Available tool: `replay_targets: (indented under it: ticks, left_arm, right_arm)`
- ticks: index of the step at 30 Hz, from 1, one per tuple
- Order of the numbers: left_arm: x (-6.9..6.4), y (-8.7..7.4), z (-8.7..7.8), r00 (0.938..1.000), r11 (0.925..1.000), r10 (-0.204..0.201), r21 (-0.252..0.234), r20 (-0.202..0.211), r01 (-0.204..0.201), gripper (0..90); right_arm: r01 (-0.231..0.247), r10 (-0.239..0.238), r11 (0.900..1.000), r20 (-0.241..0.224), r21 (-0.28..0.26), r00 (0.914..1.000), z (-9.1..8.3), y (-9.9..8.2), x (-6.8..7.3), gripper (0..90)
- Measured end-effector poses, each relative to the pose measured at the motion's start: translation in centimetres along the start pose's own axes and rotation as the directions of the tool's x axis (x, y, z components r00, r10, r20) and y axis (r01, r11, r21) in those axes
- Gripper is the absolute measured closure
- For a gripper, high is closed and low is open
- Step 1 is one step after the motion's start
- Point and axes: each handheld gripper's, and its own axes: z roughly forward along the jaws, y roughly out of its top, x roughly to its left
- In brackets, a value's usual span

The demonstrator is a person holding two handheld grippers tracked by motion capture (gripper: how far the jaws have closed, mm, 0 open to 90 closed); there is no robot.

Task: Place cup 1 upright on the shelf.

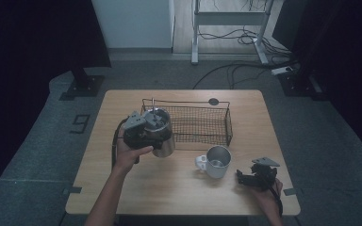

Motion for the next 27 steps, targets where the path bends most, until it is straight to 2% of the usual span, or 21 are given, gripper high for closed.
replay_targets:
  ticks: [27]
  left_arm:
    - [1.4, 0.7, 1.0, 0.9998, 0.9997, -0.017, 0.016, -0.012, 0.017, 3.3]
  right_arm:
    - [-0.002, 0.002, 1.0000, 0.000, -0.001, 1.0000, 0.0, 0.0, 0.0, 2.0]
